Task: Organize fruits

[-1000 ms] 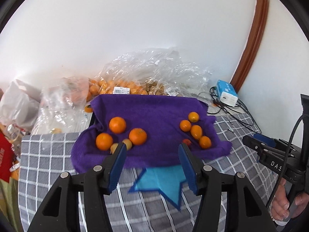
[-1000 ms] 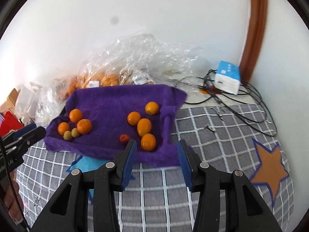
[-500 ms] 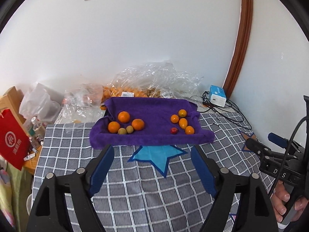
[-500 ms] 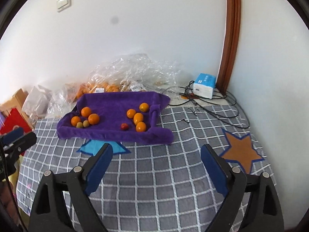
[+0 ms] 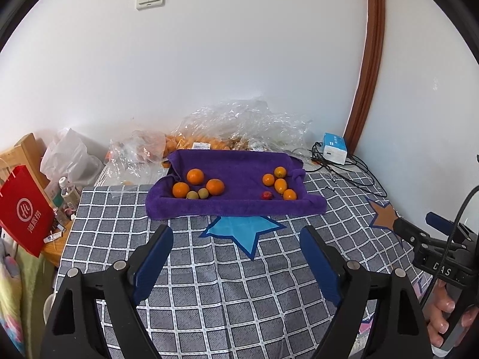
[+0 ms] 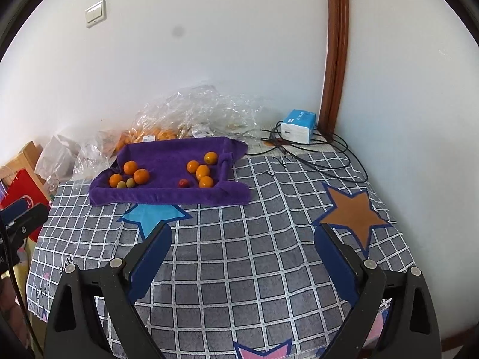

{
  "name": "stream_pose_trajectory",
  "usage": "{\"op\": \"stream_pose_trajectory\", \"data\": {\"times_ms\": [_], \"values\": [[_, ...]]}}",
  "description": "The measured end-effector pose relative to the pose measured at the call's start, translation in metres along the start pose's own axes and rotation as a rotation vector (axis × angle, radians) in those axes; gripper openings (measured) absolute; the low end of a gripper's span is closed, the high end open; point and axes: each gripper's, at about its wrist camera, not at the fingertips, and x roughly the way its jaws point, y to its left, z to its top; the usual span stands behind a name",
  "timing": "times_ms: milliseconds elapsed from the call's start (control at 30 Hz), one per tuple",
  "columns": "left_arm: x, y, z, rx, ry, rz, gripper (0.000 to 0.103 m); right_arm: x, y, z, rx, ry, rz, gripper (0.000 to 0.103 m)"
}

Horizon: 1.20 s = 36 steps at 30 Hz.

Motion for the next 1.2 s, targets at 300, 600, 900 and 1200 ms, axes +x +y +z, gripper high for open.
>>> {"op": "stream_pose_trajectory", "data": {"times_ms": [300, 600, 900, 1200], "values": [[-0.004, 0.002, -0.001, -0.008, -0.005, 0.002, 0.086, -0.005, 0.006, 0.000, -0.014, -0.007, -0.002, 0.095], [-0.005, 0.003, -0.002, -0.009, -0.006, -0.005, 0.086, -0.007, 0.010, -0.001, -0.021, -0.009, 0.010, 0.095], [-0.005, 0.003, -0.002, -0.010, -0.004, -0.009, 0.086, -0.008, 0.011, -0.002, -0.023, -0.011, 0.004, 0.095], [-0.006, 0.005, -0.003, -0.011, -0.002, -0.010, 0.086, -0.011, 0.011, -0.001, -0.022, -0.018, 0.008, 0.095]]}}
